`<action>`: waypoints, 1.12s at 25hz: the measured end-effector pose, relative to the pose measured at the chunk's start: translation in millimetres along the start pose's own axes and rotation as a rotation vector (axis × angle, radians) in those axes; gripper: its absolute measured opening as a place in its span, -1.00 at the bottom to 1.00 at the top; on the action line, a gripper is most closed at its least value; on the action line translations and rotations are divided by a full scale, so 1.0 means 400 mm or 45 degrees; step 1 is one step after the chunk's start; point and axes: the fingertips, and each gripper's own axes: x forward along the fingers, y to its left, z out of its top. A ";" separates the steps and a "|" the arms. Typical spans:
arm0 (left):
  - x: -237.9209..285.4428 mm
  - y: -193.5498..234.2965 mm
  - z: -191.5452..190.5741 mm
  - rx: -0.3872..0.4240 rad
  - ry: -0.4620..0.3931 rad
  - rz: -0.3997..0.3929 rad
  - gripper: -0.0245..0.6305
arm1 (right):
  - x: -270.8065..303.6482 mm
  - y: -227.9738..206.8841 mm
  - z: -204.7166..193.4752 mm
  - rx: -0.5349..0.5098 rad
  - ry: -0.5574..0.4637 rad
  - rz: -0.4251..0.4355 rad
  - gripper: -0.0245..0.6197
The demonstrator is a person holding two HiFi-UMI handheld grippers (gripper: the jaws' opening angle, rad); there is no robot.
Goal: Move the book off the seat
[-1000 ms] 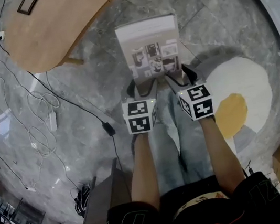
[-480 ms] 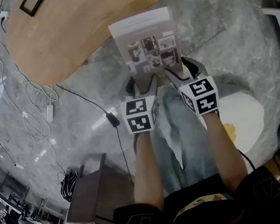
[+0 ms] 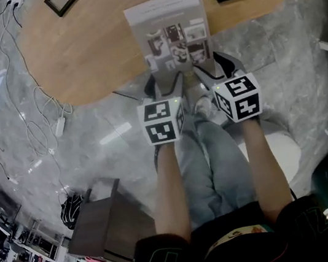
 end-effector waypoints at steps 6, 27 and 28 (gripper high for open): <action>0.078 0.121 0.132 -0.106 -0.024 0.009 -0.02 | 0.132 -0.022 0.160 -0.019 0.019 0.039 -0.08; 0.176 0.322 0.307 -0.259 0.152 -0.027 -0.02 | 0.304 -0.049 0.385 -0.099 0.270 0.013 -0.08; 0.166 0.327 0.314 -0.269 0.150 -0.001 -0.03 | 0.293 -0.059 0.400 -0.098 0.258 0.015 -0.08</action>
